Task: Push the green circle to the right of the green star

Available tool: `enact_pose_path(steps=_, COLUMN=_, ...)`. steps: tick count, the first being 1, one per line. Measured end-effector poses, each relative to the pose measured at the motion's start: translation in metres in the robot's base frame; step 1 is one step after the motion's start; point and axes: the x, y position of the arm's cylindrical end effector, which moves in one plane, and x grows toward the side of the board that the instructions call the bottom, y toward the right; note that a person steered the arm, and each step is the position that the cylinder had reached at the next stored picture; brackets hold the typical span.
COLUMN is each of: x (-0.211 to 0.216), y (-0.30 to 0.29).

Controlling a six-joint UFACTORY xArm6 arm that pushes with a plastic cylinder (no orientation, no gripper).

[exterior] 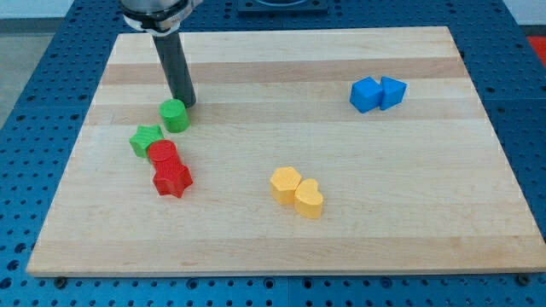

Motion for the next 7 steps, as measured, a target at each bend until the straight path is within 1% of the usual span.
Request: enact_pose_path(steps=7, x=0.038, y=0.002)
